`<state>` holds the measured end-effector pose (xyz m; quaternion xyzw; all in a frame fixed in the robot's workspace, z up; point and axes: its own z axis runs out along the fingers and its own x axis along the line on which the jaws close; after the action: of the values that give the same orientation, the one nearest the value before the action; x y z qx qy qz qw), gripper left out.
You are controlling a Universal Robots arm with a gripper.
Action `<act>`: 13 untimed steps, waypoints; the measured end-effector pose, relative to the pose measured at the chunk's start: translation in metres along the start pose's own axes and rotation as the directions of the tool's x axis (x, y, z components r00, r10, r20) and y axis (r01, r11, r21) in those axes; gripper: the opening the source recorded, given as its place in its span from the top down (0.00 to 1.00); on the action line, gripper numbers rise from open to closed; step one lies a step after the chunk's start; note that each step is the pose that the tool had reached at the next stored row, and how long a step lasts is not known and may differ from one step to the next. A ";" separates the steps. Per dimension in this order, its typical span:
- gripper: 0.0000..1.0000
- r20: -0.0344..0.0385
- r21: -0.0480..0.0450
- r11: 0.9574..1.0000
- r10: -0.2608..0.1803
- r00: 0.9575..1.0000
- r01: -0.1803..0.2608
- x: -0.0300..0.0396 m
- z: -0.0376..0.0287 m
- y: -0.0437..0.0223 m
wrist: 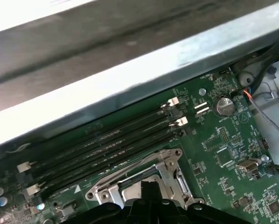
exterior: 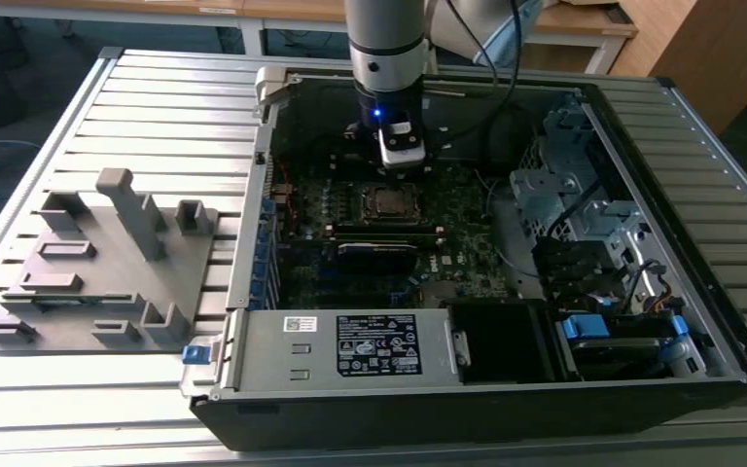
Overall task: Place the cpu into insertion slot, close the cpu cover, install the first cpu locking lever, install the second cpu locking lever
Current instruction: 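Install the first cpu locking lever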
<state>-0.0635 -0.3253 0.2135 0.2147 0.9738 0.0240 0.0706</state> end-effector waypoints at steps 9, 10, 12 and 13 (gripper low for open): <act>0.90 -0.006 -0.005 0.997 -0.075 0.997 0.075 -0.0003 0.0027 -0.0002; 0.90 -0.007 -0.006 0.996 -0.086 0.996 0.086 -0.0003 0.0030 -0.0004; 0.90 -0.008 -0.008 0.995 -0.103 0.995 0.103 -0.0003 0.0036 -0.0007; 0.90 -0.008 -0.009 0.994 -0.111 0.994 0.111 -0.0004 0.0039 -0.0009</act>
<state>-0.0630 -0.3262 0.2096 0.1598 0.9844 0.0252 0.0685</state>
